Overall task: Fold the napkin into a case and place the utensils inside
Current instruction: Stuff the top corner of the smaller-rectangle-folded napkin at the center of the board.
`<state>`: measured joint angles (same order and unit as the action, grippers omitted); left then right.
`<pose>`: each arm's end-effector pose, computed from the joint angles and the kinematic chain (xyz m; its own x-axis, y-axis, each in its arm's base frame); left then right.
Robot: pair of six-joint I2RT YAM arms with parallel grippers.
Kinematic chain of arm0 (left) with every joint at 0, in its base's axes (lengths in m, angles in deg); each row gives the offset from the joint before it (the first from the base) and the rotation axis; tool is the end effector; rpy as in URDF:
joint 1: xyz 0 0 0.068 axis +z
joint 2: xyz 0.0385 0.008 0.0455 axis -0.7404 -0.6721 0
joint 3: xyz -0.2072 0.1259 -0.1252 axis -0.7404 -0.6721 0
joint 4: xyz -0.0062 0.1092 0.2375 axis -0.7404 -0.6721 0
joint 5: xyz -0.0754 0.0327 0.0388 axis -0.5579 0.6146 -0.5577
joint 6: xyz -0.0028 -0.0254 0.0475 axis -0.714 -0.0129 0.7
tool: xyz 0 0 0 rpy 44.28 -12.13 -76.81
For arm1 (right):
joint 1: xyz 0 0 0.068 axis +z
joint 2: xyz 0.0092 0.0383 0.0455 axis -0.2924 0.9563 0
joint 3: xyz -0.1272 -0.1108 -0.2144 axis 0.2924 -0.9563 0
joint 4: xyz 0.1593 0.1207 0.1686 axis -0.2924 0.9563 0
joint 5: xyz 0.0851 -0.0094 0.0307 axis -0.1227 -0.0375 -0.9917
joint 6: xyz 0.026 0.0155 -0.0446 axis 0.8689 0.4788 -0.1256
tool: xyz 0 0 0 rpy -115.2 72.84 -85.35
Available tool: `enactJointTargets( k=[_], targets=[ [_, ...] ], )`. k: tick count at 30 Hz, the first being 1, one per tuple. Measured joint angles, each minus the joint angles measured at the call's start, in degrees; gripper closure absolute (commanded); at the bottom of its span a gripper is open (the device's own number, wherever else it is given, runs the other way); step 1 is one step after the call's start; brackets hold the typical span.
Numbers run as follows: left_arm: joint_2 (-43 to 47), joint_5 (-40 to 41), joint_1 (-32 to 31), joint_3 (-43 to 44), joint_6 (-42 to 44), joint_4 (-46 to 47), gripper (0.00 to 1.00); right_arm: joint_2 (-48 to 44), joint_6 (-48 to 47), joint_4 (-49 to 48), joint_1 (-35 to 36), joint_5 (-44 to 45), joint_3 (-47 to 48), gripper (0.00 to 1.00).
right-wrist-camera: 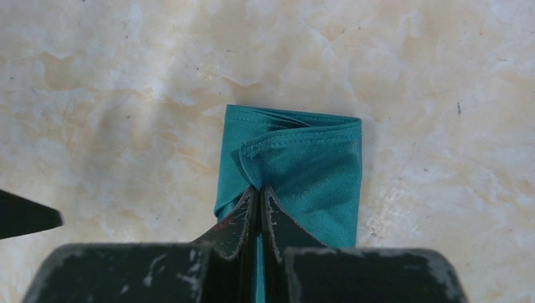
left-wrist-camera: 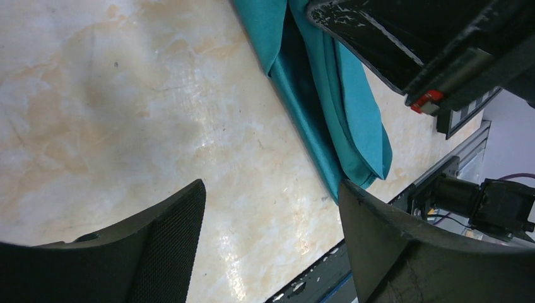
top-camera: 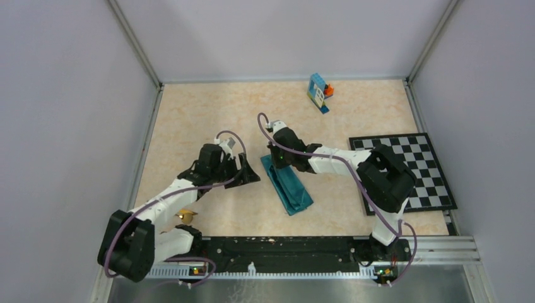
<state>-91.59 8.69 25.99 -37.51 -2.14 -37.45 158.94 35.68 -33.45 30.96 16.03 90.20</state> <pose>0.1967 -0.0940 0.1934 -0.8714 -0.2363 -0.4299 0.1221 0.7443 -0.6565 0.2647 0.2898 0.1810 -0.6542 -0.2516 -0.7132 -0.5230 0.8318 0.1863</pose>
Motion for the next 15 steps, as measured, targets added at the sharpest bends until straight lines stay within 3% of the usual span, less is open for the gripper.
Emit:
enactJointTargets(
  k=[15],
  targets=[
    [-15.15, -2.03, -0.61, 0.04, 2.08, 23.12, 0.22, -1.62, 6.56, -0.28, -2.08, -5.95, -1.55, 1.00]
  ],
)
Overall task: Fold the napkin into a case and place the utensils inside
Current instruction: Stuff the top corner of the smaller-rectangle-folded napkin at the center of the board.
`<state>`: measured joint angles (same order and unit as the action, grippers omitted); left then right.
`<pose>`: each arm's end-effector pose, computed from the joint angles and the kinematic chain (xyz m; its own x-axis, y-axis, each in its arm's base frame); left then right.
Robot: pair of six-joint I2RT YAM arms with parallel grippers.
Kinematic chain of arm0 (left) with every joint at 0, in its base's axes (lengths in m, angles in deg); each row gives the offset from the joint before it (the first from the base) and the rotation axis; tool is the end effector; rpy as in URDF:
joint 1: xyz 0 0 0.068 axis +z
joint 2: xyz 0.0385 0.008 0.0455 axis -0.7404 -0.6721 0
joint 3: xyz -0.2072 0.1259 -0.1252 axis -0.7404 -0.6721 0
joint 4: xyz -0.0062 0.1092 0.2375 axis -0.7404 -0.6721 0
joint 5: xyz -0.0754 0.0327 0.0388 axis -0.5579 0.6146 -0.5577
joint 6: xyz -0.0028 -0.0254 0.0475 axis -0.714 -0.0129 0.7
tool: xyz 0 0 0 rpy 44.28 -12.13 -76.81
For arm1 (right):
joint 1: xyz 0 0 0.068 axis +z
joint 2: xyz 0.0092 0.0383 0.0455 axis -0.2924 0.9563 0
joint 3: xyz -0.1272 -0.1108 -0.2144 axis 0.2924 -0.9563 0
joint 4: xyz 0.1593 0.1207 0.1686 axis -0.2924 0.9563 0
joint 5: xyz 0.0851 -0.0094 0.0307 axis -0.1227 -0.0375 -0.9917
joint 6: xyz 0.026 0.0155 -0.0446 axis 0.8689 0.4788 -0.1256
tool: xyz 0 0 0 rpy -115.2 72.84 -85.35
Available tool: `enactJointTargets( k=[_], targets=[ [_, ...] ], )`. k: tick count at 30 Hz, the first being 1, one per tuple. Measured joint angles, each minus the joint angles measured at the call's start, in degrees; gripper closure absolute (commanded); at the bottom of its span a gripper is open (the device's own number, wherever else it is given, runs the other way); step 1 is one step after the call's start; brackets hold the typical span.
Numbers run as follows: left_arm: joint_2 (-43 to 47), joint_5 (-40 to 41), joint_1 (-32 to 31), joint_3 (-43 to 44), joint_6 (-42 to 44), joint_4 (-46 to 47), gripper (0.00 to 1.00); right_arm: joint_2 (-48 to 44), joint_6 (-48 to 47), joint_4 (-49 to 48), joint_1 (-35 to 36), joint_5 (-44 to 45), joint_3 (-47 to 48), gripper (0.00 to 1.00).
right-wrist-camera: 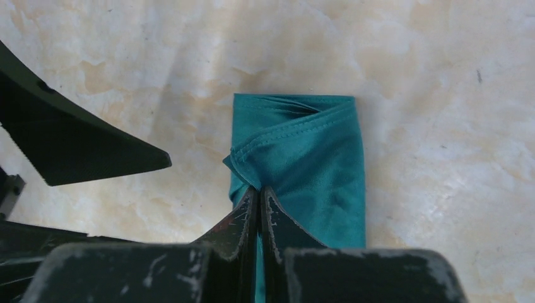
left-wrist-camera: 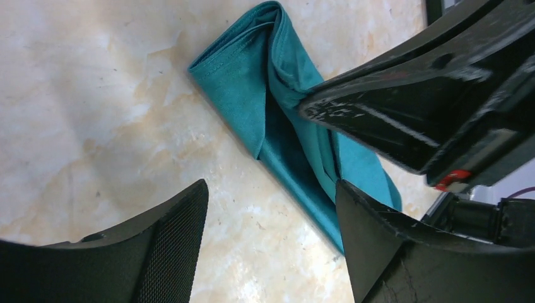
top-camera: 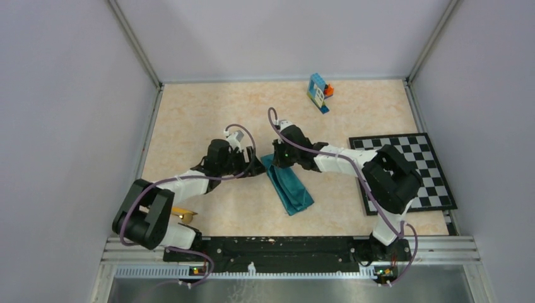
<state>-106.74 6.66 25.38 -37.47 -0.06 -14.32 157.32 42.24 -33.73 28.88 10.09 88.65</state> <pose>0.2364 -0.1141 0.1690 -0.8141 -0.2132 -0.5401 0.2610 0.6965 -0.6684 0.2678 0.2778 0.1835 -0.7353 -0.1487 -0.6612 -0.4644 0.8211 0.3317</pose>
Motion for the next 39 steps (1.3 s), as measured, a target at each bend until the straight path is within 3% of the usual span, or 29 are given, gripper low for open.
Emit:
enactJointTargets(
  k=[9, 14, 22, 32, 39],
  targets=[
    [-7.28, 6.21, -6.64, 4.28, 4.72, 1.05, 0.56, -2.78, 3.48, -0.11, -3.30, -2.56, -2.19, 1.00],
    [-9.81, 14.05, -11.17, 10.29, 8.33, -1.07, 0.65, -2.86, 4.07, -0.50, -3.32, -3.13, -2.19, 1.00],
    [-14.19, 22.32, -14.64, 14.32, 12.94, -4.00, 0.63, -2.89, 4.76, -1.16, -4.07, -4.00, -2.62, 1.00],
    [-16.11, 24.37, -14.60, 14.75, 14.86, -4.68, 0.63, -2.91, 5.09, -2.25, -4.59, -5.40, -3.52, 1.00],
    [-17.77, 30.23, -16.79, 16.09, 15.56, -5.35, 0.68, -2.91, 5.11, -2.64, -4.76, -5.84, -3.78, 1.00]
  ],
)
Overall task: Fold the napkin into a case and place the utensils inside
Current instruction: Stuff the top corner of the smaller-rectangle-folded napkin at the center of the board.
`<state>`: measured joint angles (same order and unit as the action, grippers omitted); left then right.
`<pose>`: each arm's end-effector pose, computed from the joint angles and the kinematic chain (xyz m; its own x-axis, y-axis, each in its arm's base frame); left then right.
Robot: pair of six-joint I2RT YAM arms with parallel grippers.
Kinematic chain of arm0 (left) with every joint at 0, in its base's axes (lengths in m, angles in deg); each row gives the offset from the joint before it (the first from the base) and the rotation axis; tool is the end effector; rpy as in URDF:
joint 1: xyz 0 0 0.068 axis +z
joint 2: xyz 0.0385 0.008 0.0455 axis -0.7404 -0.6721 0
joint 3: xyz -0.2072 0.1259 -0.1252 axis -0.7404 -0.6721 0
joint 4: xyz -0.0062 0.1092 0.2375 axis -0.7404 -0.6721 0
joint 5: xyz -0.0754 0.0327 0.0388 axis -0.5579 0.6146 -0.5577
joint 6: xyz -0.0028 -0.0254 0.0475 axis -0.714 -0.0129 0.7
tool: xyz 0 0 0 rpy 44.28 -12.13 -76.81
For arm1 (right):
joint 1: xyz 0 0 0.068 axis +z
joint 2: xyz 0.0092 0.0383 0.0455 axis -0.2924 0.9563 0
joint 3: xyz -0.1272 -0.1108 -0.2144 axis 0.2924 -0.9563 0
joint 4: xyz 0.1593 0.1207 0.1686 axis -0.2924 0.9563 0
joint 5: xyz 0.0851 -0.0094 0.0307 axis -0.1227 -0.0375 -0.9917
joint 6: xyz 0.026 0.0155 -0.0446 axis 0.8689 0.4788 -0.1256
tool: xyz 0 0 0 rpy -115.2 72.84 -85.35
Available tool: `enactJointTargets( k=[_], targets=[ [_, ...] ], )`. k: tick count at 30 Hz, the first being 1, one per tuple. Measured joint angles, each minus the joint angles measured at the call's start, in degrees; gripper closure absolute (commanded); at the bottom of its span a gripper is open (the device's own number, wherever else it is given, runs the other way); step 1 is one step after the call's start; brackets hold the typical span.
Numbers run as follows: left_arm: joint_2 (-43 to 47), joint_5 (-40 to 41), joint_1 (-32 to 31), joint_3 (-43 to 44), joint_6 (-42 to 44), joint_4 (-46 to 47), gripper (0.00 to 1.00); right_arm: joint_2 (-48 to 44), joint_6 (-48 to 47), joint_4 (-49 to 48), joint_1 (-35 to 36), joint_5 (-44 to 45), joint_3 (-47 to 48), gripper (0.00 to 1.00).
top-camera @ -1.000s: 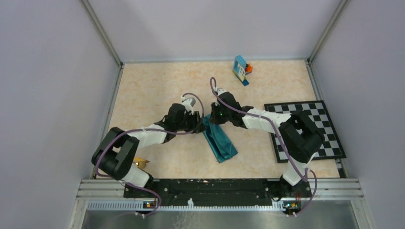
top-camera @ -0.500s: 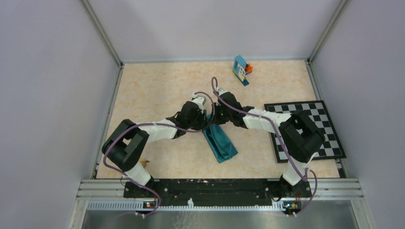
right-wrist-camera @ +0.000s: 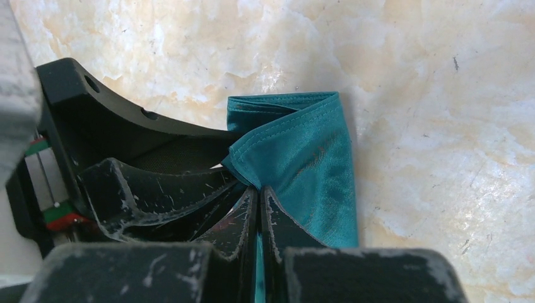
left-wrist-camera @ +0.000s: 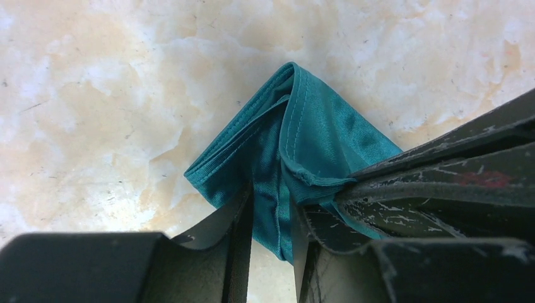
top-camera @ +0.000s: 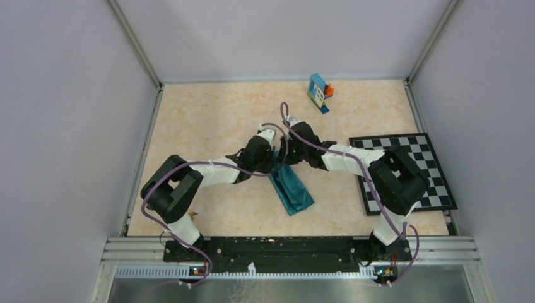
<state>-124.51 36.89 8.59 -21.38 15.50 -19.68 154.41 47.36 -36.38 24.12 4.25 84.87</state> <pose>0.2605 -0.2088 0.1543 -0.6762 0.1378 -0.7238 0.3890 0.9010 -0.1919 0.2779 0.2489 0.1855 -0.7890 -0.0260 -0.6139 -0.3814 0.8040 0.4562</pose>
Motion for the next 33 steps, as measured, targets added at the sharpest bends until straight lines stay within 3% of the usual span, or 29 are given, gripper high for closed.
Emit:
enactJointTargets(
  k=[8, 18, 27, 33],
  targets=[
    [-0.96, 7.13, -3.32, 1.20, 1.64, -1.25, 0.67, 0.00, 0.00, -0.55, 0.00, -0.46, -0.63, 1.00],
    [-3.48, 13.97, -5.29, 3.80, 2.43, -2.54, 0.84, 0.00, 0.00, -0.44, -0.15, -0.57, -1.03, 1.00],
    [-3.65, 15.02, -5.51, 4.76, 2.21, -4.37, 1.00, 0.00, 0.00, -0.46, -0.22, -1.05, -1.03, 1.00],
    [-2.16, 13.97, -5.51, 4.76, 1.73, -6.14, 1.00, 0.00, 0.33, -0.55, -0.22, -2.29, -1.03, 1.00]
  ],
)
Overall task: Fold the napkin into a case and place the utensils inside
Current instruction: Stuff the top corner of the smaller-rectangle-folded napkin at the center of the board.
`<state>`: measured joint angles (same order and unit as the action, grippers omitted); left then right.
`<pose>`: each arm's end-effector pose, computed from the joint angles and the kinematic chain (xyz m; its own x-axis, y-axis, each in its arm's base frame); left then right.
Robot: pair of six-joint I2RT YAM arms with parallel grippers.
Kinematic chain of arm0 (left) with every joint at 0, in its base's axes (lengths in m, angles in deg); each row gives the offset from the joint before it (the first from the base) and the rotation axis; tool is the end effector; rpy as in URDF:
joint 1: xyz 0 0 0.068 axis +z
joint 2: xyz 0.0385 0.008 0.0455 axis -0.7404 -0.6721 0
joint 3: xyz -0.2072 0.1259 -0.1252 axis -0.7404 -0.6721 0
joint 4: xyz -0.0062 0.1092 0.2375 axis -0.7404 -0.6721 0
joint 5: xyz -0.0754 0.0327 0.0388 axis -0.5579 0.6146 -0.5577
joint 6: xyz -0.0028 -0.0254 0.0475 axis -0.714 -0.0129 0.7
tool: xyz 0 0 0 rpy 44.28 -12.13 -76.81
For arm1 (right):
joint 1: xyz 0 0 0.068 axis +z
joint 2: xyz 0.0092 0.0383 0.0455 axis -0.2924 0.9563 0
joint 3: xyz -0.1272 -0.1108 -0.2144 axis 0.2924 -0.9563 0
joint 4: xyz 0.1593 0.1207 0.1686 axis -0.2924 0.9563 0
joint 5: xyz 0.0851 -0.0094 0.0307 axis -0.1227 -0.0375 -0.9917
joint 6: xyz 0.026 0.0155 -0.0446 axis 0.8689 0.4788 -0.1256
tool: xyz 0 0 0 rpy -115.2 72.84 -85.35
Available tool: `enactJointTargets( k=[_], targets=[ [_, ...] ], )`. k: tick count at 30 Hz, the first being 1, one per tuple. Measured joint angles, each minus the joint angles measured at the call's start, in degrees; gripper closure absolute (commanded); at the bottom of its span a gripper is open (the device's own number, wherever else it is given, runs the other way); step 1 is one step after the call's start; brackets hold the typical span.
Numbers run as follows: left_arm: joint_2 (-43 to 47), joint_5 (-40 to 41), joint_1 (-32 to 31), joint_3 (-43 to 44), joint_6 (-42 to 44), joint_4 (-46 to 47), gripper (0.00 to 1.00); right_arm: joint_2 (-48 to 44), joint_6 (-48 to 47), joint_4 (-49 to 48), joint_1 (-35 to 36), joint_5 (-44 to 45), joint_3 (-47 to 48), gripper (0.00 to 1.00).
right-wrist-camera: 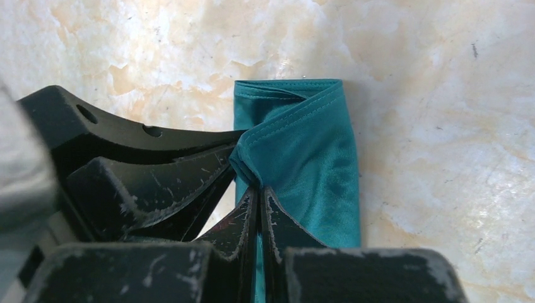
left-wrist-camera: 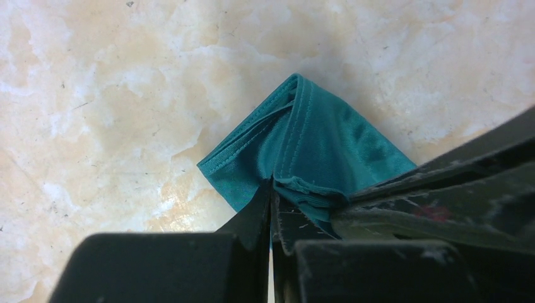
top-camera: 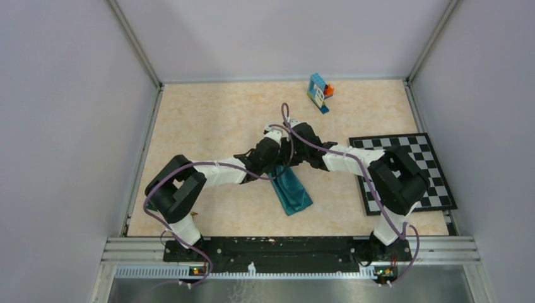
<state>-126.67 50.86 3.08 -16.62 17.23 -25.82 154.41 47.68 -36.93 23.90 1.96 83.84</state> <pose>0.2527 -0.2342 0.1587 -0.6316 0.2342 -0.7391 0.3399 0.9404 0.0076 0.2757 0.2470 0.1810 -0.8045 -0.0341 -0.5930 -0.3870 0.7874 0.4799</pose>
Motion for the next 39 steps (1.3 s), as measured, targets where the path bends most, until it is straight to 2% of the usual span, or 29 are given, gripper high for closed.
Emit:
enactJointTargets(
  k=[18, 32, 39],
  targets=[
    [5.70, -2.40, 0.59, -2.14, -1.11, -0.37, 1.00, 0.76, 1.66, -2.08, -0.09, -4.17, -0.76, 1.00],
    [9.31, -5.55, 1.55, -7.02, -1.31, 2.62, 1.00, 4.44, 2.54, -1.60, -0.09, -5.79, -1.49, 1.00],
    [11.06, -7.89, 1.92, -8.28, -2.08, 4.79, 1.00, 5.62, 2.54, -4.39, -0.09, -9.11, -1.49, 1.00]
  ],
)
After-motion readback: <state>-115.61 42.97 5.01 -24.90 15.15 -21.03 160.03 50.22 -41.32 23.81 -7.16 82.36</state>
